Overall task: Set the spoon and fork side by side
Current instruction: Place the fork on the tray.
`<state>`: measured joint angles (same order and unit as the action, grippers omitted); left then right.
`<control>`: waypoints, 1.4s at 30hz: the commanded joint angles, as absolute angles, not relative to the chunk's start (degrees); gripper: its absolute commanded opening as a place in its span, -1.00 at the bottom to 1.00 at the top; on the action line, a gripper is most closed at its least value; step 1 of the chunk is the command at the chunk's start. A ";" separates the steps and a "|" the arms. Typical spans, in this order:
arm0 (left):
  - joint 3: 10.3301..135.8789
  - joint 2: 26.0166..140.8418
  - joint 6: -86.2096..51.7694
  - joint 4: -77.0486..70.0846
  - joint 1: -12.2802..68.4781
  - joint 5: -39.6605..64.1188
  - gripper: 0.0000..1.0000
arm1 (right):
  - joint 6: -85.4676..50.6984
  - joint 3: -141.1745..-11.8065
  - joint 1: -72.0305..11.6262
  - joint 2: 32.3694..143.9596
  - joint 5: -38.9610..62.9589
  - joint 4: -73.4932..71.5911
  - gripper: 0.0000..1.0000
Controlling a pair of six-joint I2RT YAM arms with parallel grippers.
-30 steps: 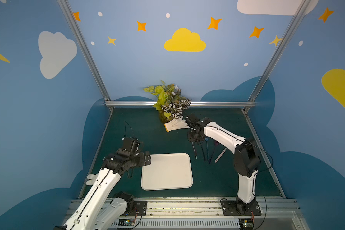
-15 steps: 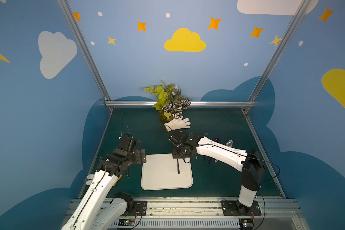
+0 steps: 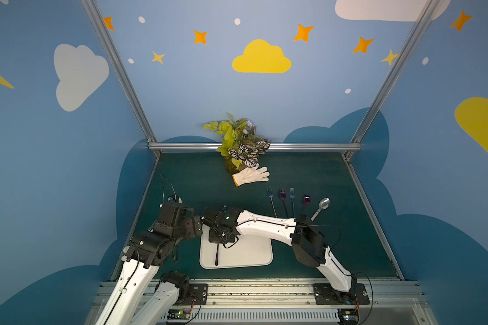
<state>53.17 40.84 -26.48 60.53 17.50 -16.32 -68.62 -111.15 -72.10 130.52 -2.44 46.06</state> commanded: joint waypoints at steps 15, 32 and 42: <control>67.17 37.66 -31.41 69.96 17.92 -43.37 1.00 | -72.03 -114.94 -73.01 133.91 -1.65 44.46 -1.00; 71.69 32.87 -31.49 68.07 17.93 -38.35 1.00 | -69.13 -125.03 -73.27 140.64 -1.49 53.19 -1.00; 72.15 32.99 -31.12 67.24 17.91 -36.93 1.00 | -68.74 -125.84 -73.07 142.72 -0.28 54.46 -1.00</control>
